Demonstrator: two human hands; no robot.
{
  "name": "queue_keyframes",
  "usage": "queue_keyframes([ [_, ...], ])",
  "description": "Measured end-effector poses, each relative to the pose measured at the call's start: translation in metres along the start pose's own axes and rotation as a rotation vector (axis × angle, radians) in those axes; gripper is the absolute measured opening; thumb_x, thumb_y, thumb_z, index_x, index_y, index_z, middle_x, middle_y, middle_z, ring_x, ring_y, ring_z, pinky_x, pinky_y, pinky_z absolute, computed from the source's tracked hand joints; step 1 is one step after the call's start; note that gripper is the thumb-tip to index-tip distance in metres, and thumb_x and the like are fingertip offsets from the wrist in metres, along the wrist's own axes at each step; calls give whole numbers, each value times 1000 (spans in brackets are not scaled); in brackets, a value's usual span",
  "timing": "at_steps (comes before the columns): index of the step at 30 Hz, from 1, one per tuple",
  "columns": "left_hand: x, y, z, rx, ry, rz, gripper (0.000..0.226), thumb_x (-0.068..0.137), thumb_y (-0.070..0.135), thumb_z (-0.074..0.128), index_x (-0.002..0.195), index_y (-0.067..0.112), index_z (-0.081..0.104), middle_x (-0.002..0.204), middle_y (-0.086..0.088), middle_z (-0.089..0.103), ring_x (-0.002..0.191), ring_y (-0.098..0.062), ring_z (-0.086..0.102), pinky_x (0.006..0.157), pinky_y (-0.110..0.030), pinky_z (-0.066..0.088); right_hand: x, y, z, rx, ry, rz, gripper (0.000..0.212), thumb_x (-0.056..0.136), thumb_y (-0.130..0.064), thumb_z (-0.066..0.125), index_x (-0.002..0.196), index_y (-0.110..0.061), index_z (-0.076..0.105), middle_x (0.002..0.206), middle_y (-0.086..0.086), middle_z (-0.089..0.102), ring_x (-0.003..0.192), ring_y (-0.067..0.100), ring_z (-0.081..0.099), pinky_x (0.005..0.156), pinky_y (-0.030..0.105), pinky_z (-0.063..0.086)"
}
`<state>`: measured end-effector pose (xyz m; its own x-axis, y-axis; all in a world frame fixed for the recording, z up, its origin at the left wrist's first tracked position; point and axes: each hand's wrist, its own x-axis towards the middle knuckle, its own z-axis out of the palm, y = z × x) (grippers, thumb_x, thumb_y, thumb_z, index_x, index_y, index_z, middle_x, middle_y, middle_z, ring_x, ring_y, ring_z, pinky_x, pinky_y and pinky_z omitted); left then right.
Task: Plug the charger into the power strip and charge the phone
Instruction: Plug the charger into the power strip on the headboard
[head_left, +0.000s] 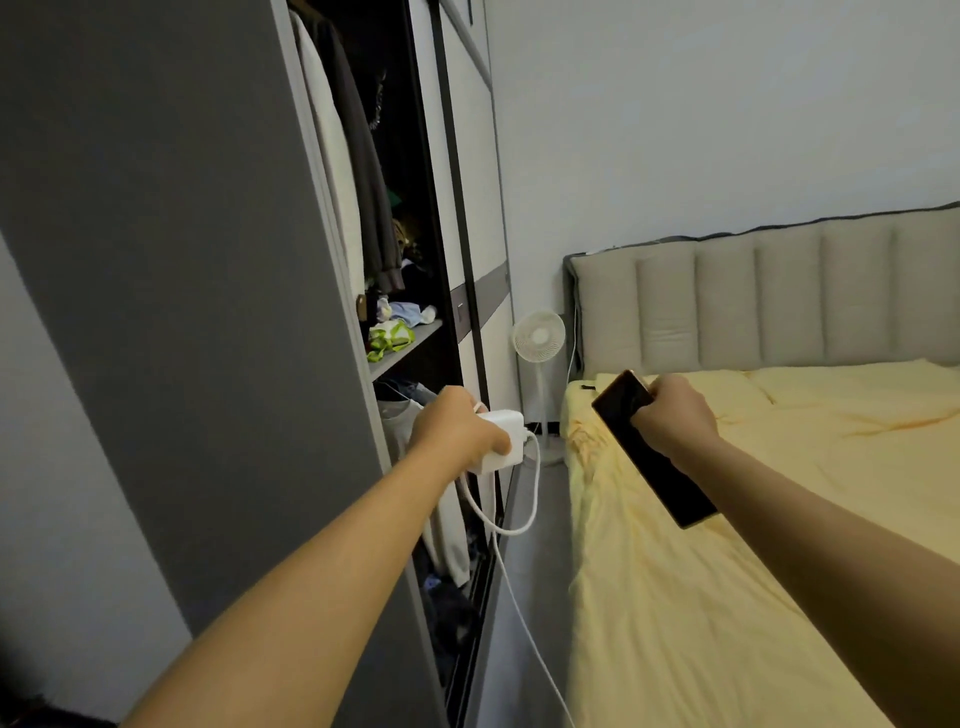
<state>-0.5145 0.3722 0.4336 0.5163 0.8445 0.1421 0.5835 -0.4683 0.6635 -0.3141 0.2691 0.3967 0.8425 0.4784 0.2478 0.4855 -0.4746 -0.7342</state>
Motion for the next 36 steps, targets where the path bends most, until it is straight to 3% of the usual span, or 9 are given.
queue_keyframes([
  [6,69,-7,4,-80,25,50,51,68,18,79,114,7,59,110,-14,64,100,-34,62,83,-43,58,22,-18,27,-97,24,12,17,83,-5,52,100,-6,51,93,15,61,85,33,60,72,43,53],
  [16,169,-33,38,-30,-141,130,47,69,23,77,108,6,59,101,-10,62,86,-27,58,59,-28,43,69,-12,82,-167,113,166,16,84,-7,51,100,-8,50,87,10,58,79,29,58,67,40,50],
  [27,298,-40,50,-15,-224,233,54,72,24,75,121,9,55,115,-13,63,103,-33,61,75,-33,49,127,-28,124,-160,285,304,13,84,-6,51,97,-7,49,84,10,56,73,26,54,57,33,42],
  [36,375,-13,115,-122,-251,241,61,73,23,73,130,11,53,125,-14,61,108,-36,61,80,-35,49,197,-5,126,-184,344,361,15,84,-7,52,99,-6,49,85,10,56,75,29,55,55,32,39],
])
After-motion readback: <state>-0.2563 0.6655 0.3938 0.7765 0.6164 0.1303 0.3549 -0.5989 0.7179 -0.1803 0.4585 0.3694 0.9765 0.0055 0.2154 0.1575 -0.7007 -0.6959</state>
